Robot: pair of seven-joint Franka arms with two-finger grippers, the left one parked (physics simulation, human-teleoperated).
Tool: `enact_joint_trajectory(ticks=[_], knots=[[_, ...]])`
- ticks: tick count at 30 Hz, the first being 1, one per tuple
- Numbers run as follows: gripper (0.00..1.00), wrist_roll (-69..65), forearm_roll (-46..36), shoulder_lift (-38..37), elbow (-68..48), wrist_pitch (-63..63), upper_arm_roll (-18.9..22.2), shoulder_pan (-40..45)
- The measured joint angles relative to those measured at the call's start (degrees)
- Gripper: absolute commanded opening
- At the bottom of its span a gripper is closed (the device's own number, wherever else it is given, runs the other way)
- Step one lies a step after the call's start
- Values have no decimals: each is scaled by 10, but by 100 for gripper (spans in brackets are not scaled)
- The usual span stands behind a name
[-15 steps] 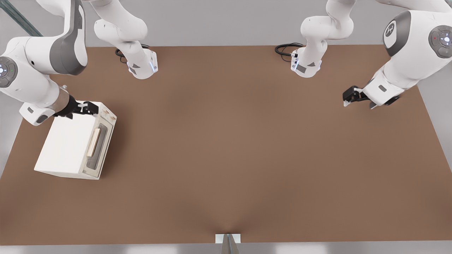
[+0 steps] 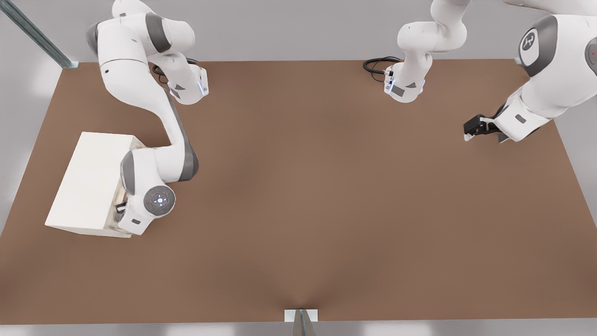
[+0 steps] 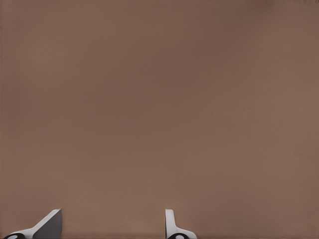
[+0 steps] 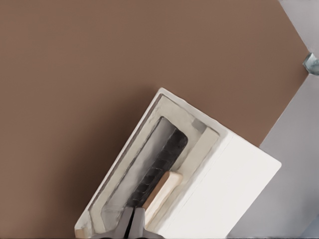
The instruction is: Keep left arm still and open the oven door with right arm
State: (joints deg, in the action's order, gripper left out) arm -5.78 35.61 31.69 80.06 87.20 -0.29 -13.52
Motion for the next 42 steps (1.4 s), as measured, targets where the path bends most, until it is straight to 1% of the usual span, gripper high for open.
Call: enact_joint_trajectory(ticks=[5,10,18,24,32,42], knots=[[21,42,103,-37,99,0,3,-12],[21,102,133,-37,136,-14,1,-17],[21,181,139,-29,153,-28,4,-6],[21,221,123,-18,161,-31,4,10],[21,258,104,-17,176,-32,4,15],[21,286,100,-12,177,-27,4,31]])
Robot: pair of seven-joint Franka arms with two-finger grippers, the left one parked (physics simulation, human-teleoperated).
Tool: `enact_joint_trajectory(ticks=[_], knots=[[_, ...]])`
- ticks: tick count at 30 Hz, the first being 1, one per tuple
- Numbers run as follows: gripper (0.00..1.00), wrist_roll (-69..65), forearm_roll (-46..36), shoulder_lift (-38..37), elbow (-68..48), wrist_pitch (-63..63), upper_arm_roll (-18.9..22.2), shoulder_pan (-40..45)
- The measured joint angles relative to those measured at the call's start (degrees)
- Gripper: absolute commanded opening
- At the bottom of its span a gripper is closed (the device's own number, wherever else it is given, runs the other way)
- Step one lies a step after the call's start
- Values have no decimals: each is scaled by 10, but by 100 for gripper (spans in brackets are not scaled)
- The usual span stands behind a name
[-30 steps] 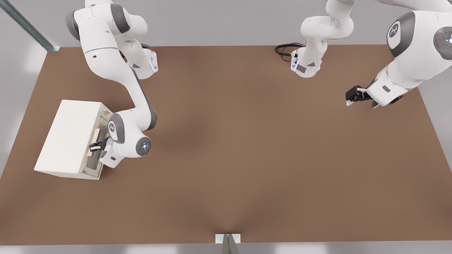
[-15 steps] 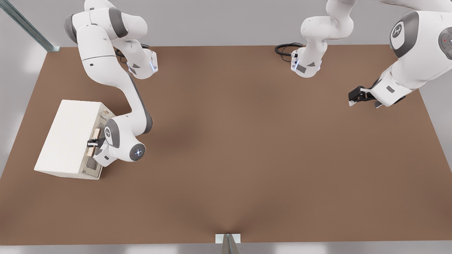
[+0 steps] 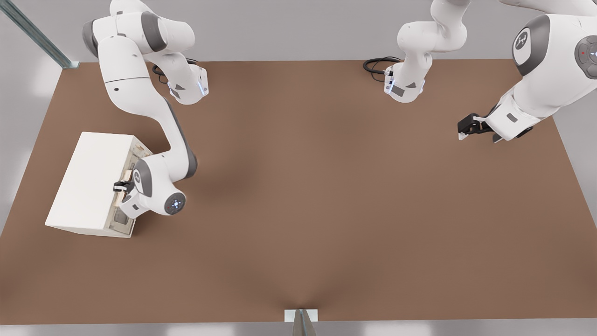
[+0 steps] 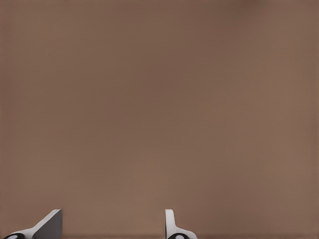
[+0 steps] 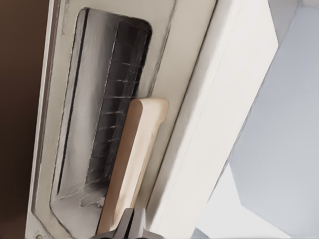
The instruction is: Keep left arm still and open the oven door with right arm
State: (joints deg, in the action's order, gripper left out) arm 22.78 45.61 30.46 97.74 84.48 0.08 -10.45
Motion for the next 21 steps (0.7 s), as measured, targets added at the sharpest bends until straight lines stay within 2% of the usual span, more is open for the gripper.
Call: enact_joint_trajectory(ticks=[14,19,21], knots=[[21,20,0,7,-2,3,-2,5],[21,24,-24,6,-23,-6,-6,-22],[21,23,-51,8,-69,-20,-6,-43]])
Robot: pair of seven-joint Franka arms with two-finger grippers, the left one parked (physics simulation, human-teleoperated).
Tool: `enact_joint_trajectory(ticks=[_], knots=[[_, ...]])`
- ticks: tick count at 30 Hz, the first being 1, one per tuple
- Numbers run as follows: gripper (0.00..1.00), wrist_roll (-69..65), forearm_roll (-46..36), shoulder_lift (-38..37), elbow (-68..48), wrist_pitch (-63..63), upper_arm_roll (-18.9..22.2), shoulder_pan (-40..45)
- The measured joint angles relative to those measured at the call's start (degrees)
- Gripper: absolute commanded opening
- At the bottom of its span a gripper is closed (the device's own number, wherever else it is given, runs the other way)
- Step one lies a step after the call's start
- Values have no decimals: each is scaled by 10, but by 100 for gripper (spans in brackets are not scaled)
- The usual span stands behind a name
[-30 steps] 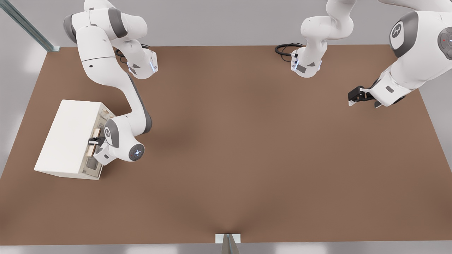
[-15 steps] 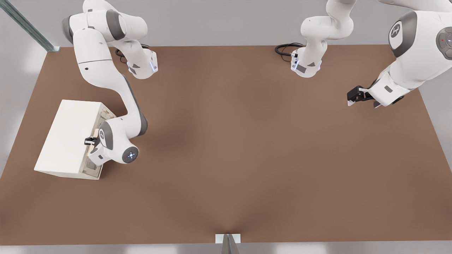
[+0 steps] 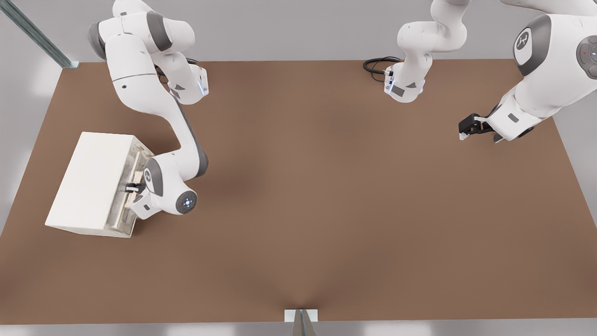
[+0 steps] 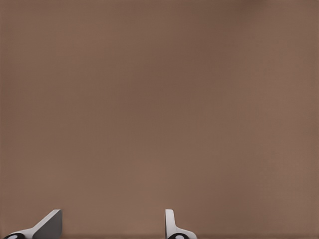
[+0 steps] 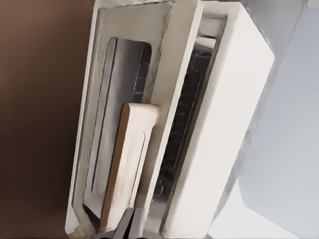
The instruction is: Keep left arm still and open the oven door with right arm
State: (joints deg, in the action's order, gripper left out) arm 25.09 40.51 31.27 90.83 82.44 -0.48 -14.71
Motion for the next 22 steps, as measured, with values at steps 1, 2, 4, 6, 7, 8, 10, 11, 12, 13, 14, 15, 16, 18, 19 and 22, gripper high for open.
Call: enact_joint_trajectory(ticks=[1,2,4,6,7,8,10,11,12,13,14,15,16,18,19,22], knots=[[49,-4,-32,3,-53,-11,1,-4],[100,-16,-76,3,-114,-23,3,11],[100,-43,-184,-2,-192,-42,4,75],[100,-74,-278,-48,-211,-55,5,120],[100,-87,-310,-78,-212,-60,5,126],[100,-100,-332,-114,-200,-66,4,127],[100,-122,-364,-171,-165,-75,5,126],[100,-132,-374,-182,-158,-78,5,126],[100,-141,-378,-187,-154,-80,3,124],[100,-150,-381,-189,-152,-82,3,121],[100,-159,-383,-190,-150,-83,2,118],[100,-166,-385,-191,-148,-84,2,117],[100,-174,-386,-191,-145,-85,2,117],[100,-187,-387,-192,-143,-86,2,118],[100,-194,-387,-192,-142,-86,2,118],[100,-211,-388,-193,-141,-87,3,119]])
